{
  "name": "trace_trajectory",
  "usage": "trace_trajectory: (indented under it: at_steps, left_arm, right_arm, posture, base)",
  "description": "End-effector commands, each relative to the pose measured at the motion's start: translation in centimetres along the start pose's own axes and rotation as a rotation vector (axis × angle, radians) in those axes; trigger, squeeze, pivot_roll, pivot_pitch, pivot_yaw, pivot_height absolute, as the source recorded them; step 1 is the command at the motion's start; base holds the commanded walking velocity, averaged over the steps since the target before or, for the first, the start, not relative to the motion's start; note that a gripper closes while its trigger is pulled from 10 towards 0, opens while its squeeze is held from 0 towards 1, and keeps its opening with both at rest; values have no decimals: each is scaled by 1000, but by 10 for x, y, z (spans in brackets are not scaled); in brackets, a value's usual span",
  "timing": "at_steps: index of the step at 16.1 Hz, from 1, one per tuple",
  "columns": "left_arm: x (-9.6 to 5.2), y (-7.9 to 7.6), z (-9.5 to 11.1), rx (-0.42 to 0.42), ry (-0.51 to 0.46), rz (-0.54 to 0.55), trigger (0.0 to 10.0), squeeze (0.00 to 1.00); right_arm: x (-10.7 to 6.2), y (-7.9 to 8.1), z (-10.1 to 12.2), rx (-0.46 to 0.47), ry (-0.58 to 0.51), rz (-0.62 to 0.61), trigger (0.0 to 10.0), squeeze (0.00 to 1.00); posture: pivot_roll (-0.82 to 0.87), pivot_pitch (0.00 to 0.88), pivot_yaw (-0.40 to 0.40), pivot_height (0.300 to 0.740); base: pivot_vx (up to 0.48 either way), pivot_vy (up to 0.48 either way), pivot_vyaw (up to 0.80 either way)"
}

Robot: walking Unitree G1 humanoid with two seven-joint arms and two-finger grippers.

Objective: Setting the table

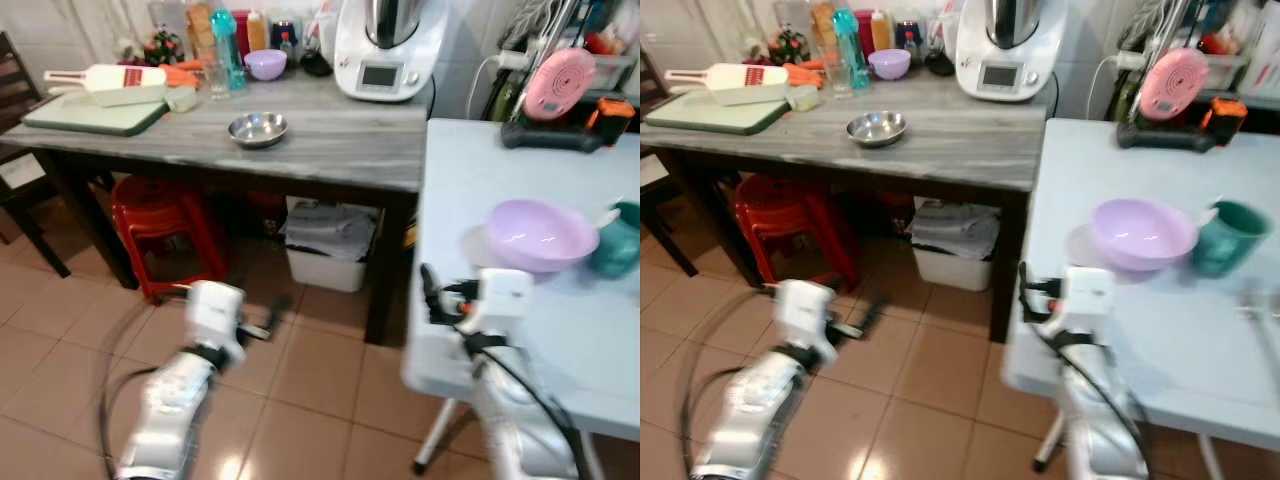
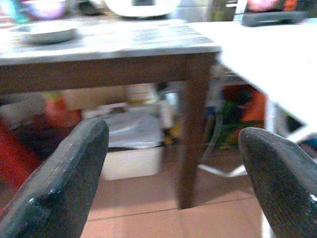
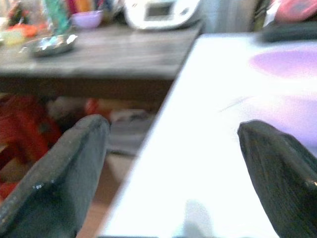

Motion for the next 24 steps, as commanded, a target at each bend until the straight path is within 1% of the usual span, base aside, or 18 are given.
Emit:
trace_trajectory:
  at_steps: [1, 7, 8, 9, 11, 15, 18, 24]
  left_arm:
    - [-3, 11, 6, 27, -7, 26, 10000, 0]
    - [-4, 11, 5, 31, 0, 20, 10000, 0]
    - [-4, 10, 5, 33, 0, 16, 10000, 0]
    - [-4, 10, 5, 12, -6, 18, 10000, 0]
    - [-4, 10, 6, 23, -10, 9, 10000, 0]
    - [-4, 3, 6, 12, -12, -27, 10000, 0]
    - [-3, -1, 6, -6, -15, -47, 10000, 0]
    - [-4, -7, 6, -26, -20, -78, 10000, 0]
  right_arm:
    - [2, 8, 4, 21, -12, 19, 10000, 0]
    - [-1, 8, 1, 55, 1, 1, 10000, 0]
    - [-1, 8, 1, 53, -1, -1, 10000, 0]
    - [0, 8, 2, 53, -4, -3, 10000, 0]
    - [0, 8, 0, 63, 6, -3, 10000, 0]
    - [0, 8, 1, 29, 3, 9, 10000, 0]
    - [1, 7, 2, 27, -4, 7, 10000, 0]
    - [0, 10, 8, -37, -32, 33, 10000, 0]
  posture:
    - [-5, 0, 42, 740]
    - [-3, 0, 44, 740]
    - [-2, 0, 45, 740]
    - [-2, 0, 46, 740]
    - [-2, 0, 46, 740]
    - [-3, 0, 40, 740]
    - [-4, 0, 38, 740]
    - [-8, 0, 37, 740]
  base:
    - [0, -401, 0]
    - [0, -399, 0]
    - [0, 0, 0]
    - [0, 0, 0]
    - [0, 0, 0]
    - [0, 0, 0]
    - [0, 0, -679]
    - [0, 0, 0]
Point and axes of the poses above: a point about 5 cm out from each wrist's last joint towards the gripper, its own x axis pointing out of the wrist towards the gripper, its own z axis along the axis of the wrist's last joint, y = z × x, the point moved 4 cm from there along x, pointing out of the wrist towards the gripper, and after that the axes turned 10 degrees about -x, right-handed, at the moved point
